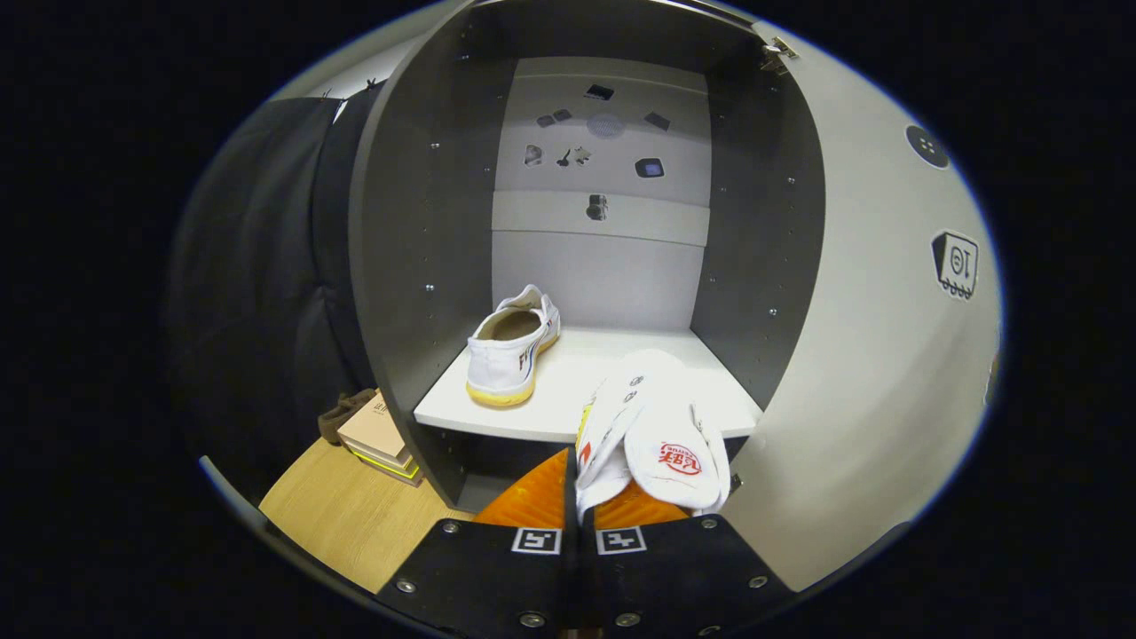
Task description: Open the shoe cabinet door, grab the shoes and put them into the shoe cabinet, then close the shoe cabinet door.
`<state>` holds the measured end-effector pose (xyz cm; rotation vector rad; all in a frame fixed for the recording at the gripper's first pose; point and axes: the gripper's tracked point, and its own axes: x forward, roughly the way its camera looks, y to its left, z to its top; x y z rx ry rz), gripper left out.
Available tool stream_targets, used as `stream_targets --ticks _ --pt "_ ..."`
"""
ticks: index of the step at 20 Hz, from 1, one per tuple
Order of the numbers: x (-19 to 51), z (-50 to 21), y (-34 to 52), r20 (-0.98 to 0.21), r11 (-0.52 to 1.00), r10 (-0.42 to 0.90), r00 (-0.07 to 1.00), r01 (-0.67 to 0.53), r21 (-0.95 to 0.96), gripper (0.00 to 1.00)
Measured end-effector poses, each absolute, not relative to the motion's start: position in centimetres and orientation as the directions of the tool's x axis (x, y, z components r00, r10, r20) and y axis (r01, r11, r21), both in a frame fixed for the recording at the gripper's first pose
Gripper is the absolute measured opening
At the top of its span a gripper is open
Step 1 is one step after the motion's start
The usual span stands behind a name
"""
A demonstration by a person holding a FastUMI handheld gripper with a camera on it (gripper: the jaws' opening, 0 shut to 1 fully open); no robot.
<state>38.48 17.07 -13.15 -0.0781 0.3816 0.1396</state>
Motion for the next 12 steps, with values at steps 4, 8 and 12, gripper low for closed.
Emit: stream_targets --ticks 4,8,12 --pt "42.0 -12.0 16.9 -0.367 0.984 0.120 0.922 -0.161 -0.081 0.00" --pt "46.5 -11.7 16.9 -0.365 0.978 0.127 0.922 -0.178 -0.110 0.00" --pt "50.7 -12.2 17.4 -0.389 0.970 0.145 0.910 -0.207 -0.123 0.00"
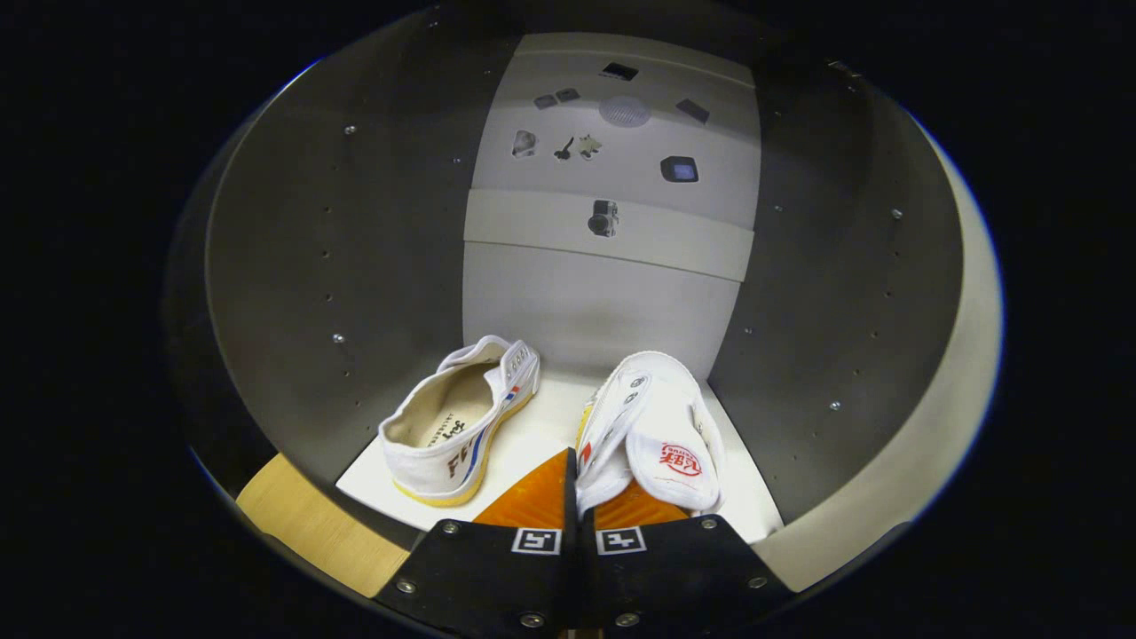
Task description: Open the shoe cabinet door, grab the shoes and put them into the shoe cabinet, then close the shoe cabinet door.
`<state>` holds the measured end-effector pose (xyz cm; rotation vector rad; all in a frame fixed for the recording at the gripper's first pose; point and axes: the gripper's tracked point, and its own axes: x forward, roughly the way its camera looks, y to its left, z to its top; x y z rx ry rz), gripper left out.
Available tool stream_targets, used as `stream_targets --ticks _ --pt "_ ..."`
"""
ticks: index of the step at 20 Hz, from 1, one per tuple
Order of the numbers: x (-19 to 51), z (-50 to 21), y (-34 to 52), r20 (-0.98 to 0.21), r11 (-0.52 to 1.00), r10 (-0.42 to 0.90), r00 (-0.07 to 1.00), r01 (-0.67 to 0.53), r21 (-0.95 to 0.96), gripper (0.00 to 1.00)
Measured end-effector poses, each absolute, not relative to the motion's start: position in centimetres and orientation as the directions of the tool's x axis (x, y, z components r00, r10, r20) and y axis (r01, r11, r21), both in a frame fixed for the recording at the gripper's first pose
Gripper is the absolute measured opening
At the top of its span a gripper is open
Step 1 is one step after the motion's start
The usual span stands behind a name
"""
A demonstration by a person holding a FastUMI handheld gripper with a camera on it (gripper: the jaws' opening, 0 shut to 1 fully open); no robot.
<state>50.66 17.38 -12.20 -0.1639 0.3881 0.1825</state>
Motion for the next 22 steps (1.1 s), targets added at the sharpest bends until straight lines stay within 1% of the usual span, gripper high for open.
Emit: stream_targets --ticks 3,10,14,16,20,22 --pt "53.5 -12.8 17.2 -0.422 0.965 0.139 0.896 -0.218 -0.146 0.00" --pt "57.6 -13.9 16.6 -0.492 0.960 0.125 0.861 -0.231 -0.161 0.00" --pt "58.3 -15.1 16.8 -0.525 0.967 0.124 0.842 -0.222 -0.127 0.00" --pt "58.4 -15.3 16.9 -0.523 0.967 0.118 0.844 -0.216 -0.132 0.02" --pt "58.2 -15.3 16.9 -0.516 0.973 0.097 0.851 -0.191 -0.131 0.08" --pt "57.6 -14.8 17.0 -0.504 0.977 0.103 0.858 -0.182 -0.111 0.09"
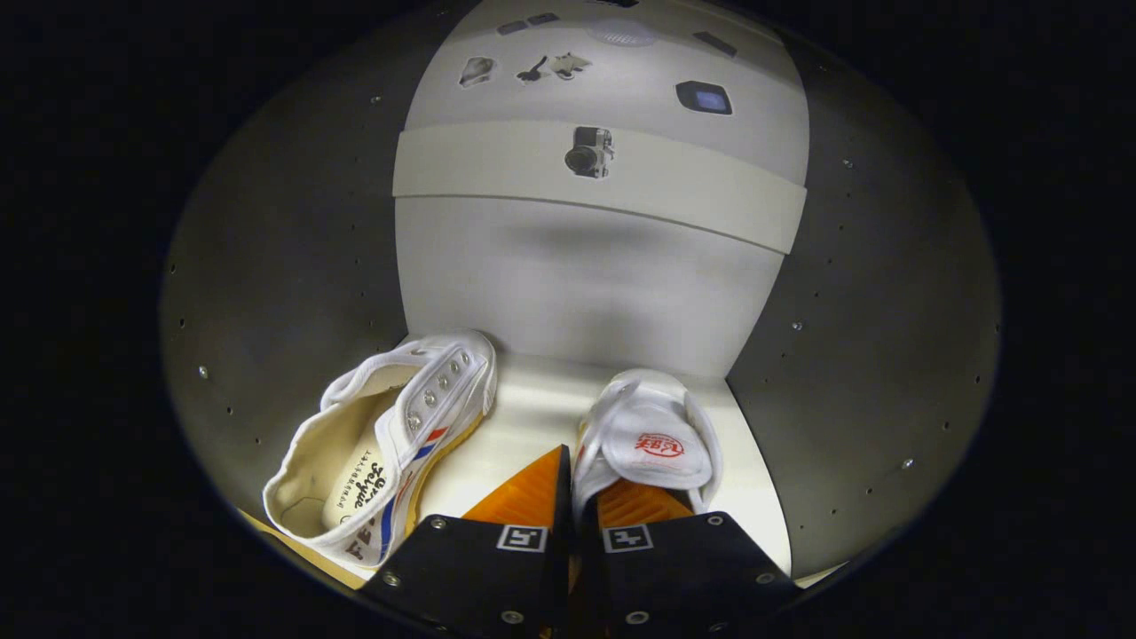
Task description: Open the shoe cabinet door, grab the shoes and put them into the shoe cabinet, then close the shoe cabinet door.
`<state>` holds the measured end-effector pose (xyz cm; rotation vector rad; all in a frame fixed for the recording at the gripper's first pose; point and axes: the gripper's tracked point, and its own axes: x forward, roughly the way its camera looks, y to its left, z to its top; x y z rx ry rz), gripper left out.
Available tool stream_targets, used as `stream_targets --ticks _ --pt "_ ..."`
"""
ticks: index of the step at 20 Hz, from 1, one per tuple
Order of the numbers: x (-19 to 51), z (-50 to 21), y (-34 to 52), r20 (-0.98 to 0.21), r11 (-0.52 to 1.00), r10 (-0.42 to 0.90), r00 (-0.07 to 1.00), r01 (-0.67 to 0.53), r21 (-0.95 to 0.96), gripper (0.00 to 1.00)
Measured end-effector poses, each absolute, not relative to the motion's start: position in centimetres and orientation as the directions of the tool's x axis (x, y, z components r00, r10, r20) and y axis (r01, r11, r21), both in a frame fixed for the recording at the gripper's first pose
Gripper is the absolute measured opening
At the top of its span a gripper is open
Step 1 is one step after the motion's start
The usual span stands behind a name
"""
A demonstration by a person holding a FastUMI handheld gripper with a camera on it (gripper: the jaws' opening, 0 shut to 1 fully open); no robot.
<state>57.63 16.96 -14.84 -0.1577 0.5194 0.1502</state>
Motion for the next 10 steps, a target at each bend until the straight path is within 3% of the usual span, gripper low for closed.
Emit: stream_targets --ticks 10 --pt "51.5 -10.0 16.0 -0.411 0.987 0.119 0.904 -0.154 -0.053 0.10"
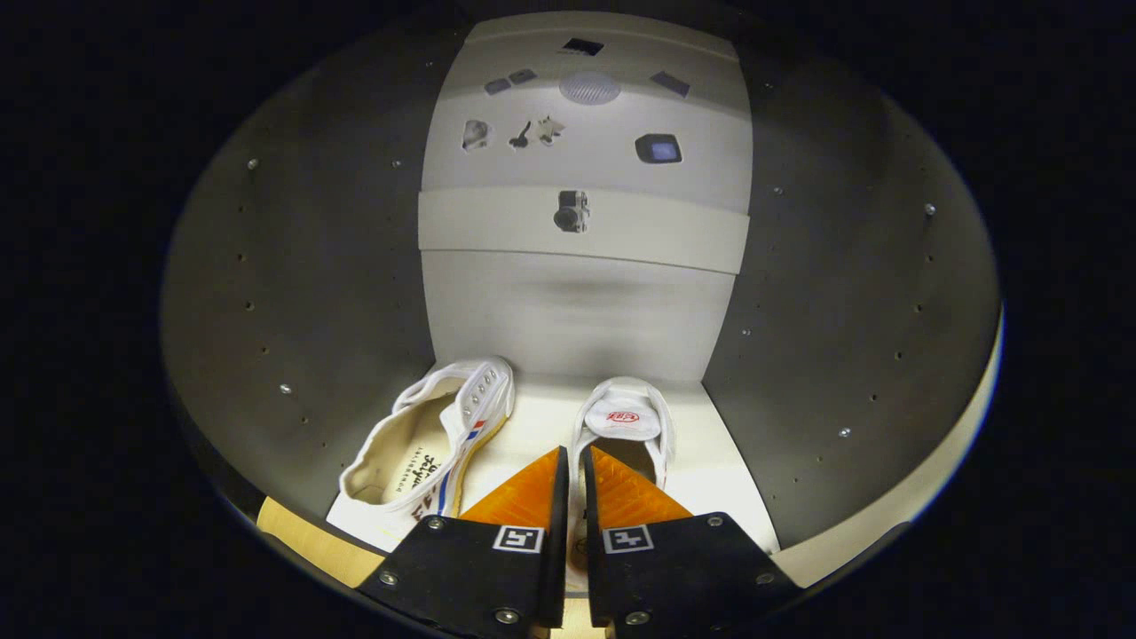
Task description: Open the shoe cabinet door, grab the shoes and put them into the shoe cabinet, then close the shoe cabinet door.
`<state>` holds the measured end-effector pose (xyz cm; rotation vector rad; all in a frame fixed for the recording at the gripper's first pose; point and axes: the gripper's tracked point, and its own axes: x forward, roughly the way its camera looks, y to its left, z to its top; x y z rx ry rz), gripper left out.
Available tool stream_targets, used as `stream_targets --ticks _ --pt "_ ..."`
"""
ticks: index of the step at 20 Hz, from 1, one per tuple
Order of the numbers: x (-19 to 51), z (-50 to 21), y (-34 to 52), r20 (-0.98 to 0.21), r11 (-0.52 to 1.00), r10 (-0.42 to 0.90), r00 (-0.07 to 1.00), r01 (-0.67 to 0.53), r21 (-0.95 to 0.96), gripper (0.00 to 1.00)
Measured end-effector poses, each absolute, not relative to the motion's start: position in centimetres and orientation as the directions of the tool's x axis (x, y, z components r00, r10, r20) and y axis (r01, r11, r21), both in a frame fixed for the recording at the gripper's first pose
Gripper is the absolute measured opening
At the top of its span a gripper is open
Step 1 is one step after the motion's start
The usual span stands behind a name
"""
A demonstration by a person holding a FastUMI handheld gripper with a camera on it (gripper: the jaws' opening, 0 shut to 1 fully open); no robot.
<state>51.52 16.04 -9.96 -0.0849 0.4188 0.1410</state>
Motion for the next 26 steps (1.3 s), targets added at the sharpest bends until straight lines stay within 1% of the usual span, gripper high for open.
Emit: stream_targets --ticks 11,15,20,26 --pt "39.9 -3.9 15.8 -0.316 0.991 0.110 0.942 -0.129 -0.037 0.11" --pt "34.8 -1.7 15.8 -0.260 0.993 0.111 0.959 -0.118 -0.010 0.11" --pt "28.7 0.8 14.4 -0.214 0.996 0.073 0.974 -0.082 -0.035 0.11" --pt "23.2 1.9 13.0 -0.172 0.998 0.041 0.984 -0.046 -0.030 0.12"
